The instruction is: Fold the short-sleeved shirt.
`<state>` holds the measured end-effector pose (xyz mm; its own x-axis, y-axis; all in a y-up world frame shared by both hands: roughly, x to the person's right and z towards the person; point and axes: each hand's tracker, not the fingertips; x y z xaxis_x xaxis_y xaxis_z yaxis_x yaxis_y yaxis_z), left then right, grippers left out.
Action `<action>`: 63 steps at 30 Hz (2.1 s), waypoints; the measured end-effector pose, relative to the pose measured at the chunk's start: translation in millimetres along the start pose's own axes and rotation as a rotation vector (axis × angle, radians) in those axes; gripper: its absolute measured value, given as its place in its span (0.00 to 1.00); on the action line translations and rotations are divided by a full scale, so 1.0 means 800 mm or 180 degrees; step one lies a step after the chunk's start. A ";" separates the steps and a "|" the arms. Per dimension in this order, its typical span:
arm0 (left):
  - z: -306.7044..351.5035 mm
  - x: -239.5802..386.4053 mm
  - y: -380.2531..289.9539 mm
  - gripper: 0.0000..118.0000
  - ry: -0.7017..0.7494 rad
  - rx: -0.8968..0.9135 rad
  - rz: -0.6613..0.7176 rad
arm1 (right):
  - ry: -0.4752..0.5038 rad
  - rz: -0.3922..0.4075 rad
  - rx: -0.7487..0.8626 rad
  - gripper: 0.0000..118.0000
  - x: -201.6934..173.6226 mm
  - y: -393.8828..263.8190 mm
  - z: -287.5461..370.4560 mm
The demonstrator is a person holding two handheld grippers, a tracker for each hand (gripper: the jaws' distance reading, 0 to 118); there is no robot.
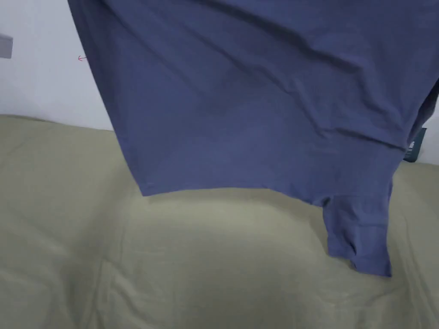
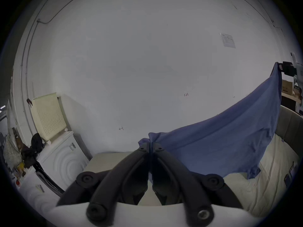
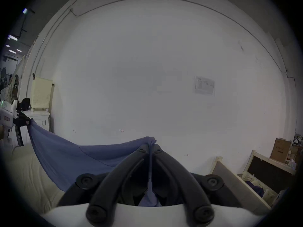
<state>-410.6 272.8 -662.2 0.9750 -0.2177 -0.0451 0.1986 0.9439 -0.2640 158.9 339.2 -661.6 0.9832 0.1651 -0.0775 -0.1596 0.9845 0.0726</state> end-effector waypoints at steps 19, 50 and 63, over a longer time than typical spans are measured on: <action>0.062 -0.011 -0.091 0.01 -0.0270 -0.0280 -0.0026 | 0.0242 0.0207 -0.0624 0.03 -0.017 -0.073 0.113; 0.366 0.026 -0.499 0.01 -0.0971 -0.1446 0.0921 | 0.0270 -0.0921 -0.1973 0.03 -0.092 -0.391 0.562; 0.374 0.045 -0.598 0.01 -0.0980 -0.1915 0.1212 | 0.0024 -0.1171 -0.2617 0.03 -0.108 -0.482 0.612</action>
<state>-440.8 -112.2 -249.1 0.9665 0.2565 0.0090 -0.1583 0.6233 -0.7658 179.0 -83.8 -195.7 0.9845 -0.1713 0.0379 0.1495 0.7060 -0.6922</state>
